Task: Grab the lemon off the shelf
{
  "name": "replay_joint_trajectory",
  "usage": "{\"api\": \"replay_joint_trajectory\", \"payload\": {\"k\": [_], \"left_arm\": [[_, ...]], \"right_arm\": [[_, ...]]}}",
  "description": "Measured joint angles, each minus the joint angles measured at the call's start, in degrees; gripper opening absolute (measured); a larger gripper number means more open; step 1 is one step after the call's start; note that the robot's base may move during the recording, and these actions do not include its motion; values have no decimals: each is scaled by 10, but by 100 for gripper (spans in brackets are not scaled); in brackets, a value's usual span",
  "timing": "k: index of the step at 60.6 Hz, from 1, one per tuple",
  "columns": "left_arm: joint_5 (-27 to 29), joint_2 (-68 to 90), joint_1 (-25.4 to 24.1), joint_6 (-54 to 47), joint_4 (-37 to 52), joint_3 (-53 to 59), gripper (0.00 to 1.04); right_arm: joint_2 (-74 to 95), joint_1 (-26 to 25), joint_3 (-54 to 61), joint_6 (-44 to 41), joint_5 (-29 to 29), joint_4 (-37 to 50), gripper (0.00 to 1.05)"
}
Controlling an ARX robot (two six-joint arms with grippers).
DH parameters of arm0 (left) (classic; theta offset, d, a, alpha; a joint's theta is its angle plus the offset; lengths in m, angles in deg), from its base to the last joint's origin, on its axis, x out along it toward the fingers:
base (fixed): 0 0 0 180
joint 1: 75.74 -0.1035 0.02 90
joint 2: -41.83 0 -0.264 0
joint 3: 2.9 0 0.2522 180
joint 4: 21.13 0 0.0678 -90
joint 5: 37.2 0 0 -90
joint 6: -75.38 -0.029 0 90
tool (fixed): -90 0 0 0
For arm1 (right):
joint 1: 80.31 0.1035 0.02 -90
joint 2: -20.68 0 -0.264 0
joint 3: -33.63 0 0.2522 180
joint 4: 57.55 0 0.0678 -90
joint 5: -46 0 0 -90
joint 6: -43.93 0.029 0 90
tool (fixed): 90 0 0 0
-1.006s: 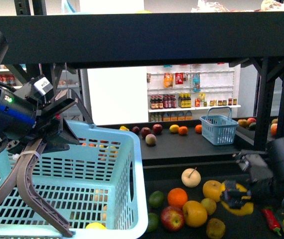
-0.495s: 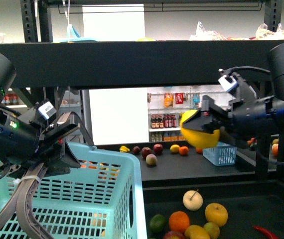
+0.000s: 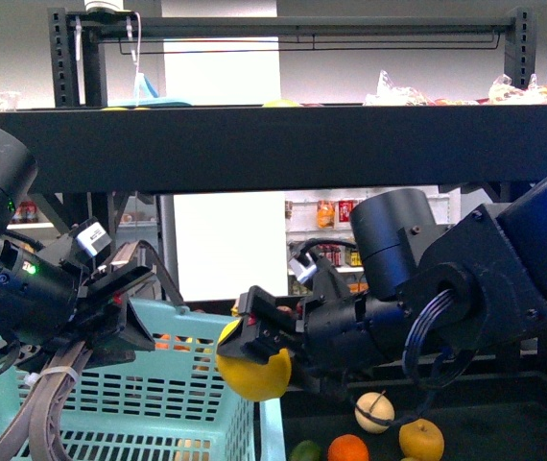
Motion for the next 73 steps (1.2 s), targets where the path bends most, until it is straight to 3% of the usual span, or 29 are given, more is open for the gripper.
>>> {"api": "replay_joint_trajectory", "payload": {"k": [27, 43, 52, 63, 73], "left_arm": [[1, 0, 0, 0, 0, 0, 27], [0, 0, 0, 0, 0, 0, 27], [2, 1, 0, 0, 0, 0, 27], [2, 1, 0, -1, 0, 0, 27], [2, 1, 0, -1, 0, 0, 27]], "right_arm": [[44, 45, -29, 3, -3, -24, 68], [46, 44, -31, 7, 4, -16, 103], [45, 37, -32, 13, 6, -10, 102], [3, 2, -10, -2, -36, 18, 102], [-105, -75, 53, -54, -116, 57, 102]]}}
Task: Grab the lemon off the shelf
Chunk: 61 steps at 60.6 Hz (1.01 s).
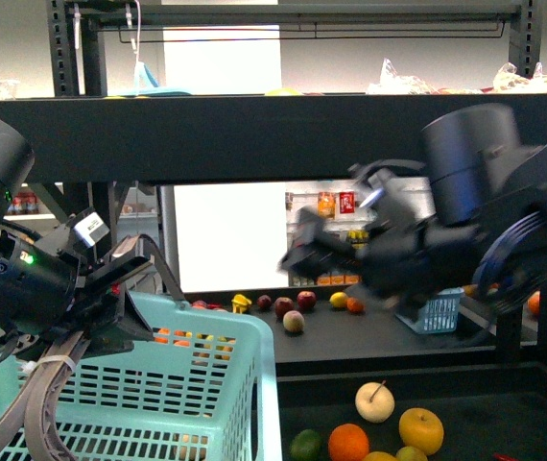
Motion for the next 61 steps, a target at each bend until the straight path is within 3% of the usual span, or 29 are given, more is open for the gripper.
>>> {"api": "replay_joint_trajectory", "payload": {"k": [12, 27, 45, 61], "left_arm": [[0, 0, 0, 0, 0, 0, 27], [0, 0, 0, 0, 0, 0, 27], [0, 0, 0, 0, 0, 0, 27], [0, 0, 0, 0, 0, 0, 27]], "right_arm": [[-170, -98, 162, -79, -104, 66, 102], [-403, -129, 426, -130, -151, 126, 102], [-636, -123, 700, -179, -167, 176, 56], [-761, -123, 788, -185, -167, 132, 12]]}}
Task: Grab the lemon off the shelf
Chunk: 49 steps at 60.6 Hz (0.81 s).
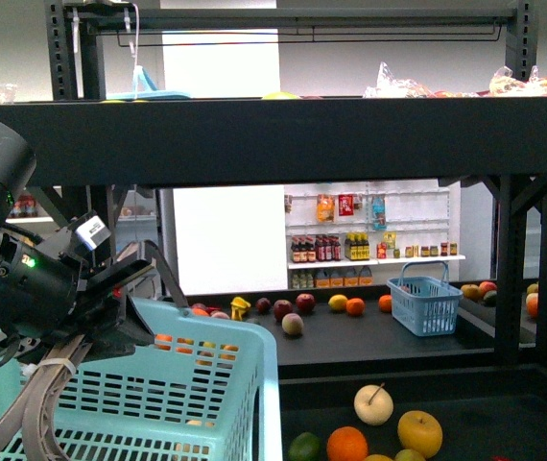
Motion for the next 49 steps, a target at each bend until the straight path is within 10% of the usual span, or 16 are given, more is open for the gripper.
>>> {"api": "replay_joint_trajectory", "payload": {"k": [49], "left_arm": [[0, 0, 0, 0, 0, 0, 27]], "right_arm": [[-188, 0, 13, -2, -1, -155, 7]]}}
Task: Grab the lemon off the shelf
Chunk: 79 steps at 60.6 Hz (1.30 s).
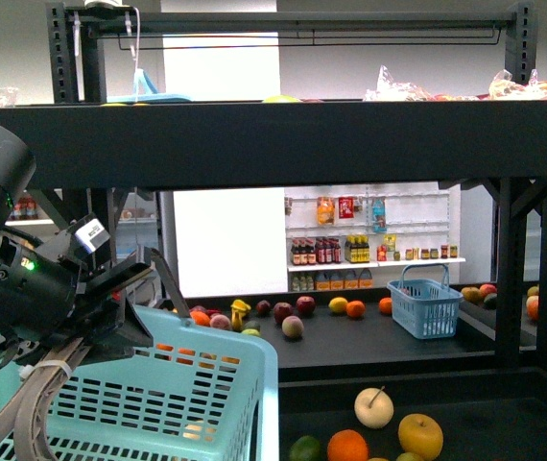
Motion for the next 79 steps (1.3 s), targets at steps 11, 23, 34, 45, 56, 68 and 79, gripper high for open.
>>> {"api": "replay_joint_trajectory", "payload": {"k": [11, 23, 34, 45, 56, 68, 79], "left_arm": [[0, 0, 0, 0, 0, 0, 27], [1, 0, 0, 0, 0, 0, 27], [0, 0, 0, -1, 0, 0, 27], [0, 0, 0, -1, 0, 0, 27], [0, 0, 0, -1, 0, 0, 27], [0, 0, 0, -1, 0, 0, 27], [-19, 0, -2, 7, 9, 1, 27]], "right_arm": [[-24, 0, 0, 0, 0, -23, 7], [-120, 0, 0, 0, 0, -128, 7], [-128, 0, 0, 0, -1, -130, 7], [-128, 0, 0, 0, -1, -130, 7], [-128, 0, 0, 0, -1, -130, 7], [-128, 0, 0, -2, -1, -130, 30], [-128, 0, 0, -1, -1, -130, 66]]}}
